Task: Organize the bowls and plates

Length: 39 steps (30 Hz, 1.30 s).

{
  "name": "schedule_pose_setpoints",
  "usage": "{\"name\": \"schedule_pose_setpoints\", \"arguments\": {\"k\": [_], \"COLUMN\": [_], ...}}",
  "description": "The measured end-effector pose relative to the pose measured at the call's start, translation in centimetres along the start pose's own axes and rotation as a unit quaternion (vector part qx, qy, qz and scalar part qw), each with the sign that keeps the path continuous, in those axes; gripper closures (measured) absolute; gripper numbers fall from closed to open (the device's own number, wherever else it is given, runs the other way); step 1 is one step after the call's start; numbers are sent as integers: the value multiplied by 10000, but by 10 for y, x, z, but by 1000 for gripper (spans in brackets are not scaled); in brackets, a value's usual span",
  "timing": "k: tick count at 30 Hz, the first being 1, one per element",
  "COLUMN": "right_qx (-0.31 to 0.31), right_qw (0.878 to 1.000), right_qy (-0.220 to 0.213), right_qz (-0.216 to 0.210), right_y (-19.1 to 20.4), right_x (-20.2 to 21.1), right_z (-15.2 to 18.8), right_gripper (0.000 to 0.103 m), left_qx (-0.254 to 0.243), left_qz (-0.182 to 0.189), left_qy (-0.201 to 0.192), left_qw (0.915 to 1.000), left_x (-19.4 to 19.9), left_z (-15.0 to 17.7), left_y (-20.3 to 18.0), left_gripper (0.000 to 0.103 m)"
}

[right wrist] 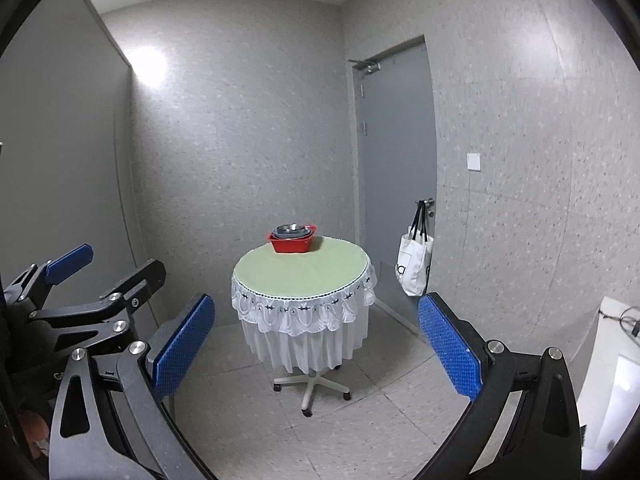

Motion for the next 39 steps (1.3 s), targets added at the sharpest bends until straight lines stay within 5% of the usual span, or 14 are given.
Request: {"name": "schedule_pose_setpoints", "arguments": {"k": [14,39], "right_qx": [26,-42], "right_qw": [10000,9999], "right_qy": [-12,-84], "right_qz": [-89,-119], "right_y": [-56,-68], "right_x": [58,72], "right_z": [26,31], "right_gripper": [0,0], "left_qx": [22,-19], "left_qz": [8,-70], "left_qy": [-31,-38], "left_qw": [10000,10000], "left_x": [63,50], "left_z": [15,11], "left_y": [-61,-83], "left_gripper": [0,0]}}
Point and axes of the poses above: each gripper's, at about its wrist camera, not at the fingertips, and x roughly against the way its jaws point, y to its left, z to its underside, the point moved 7 cm from there along -x, roughly the way its jaws point, and after that the axes turned 14 degrees about x, right-handed, at the moved point
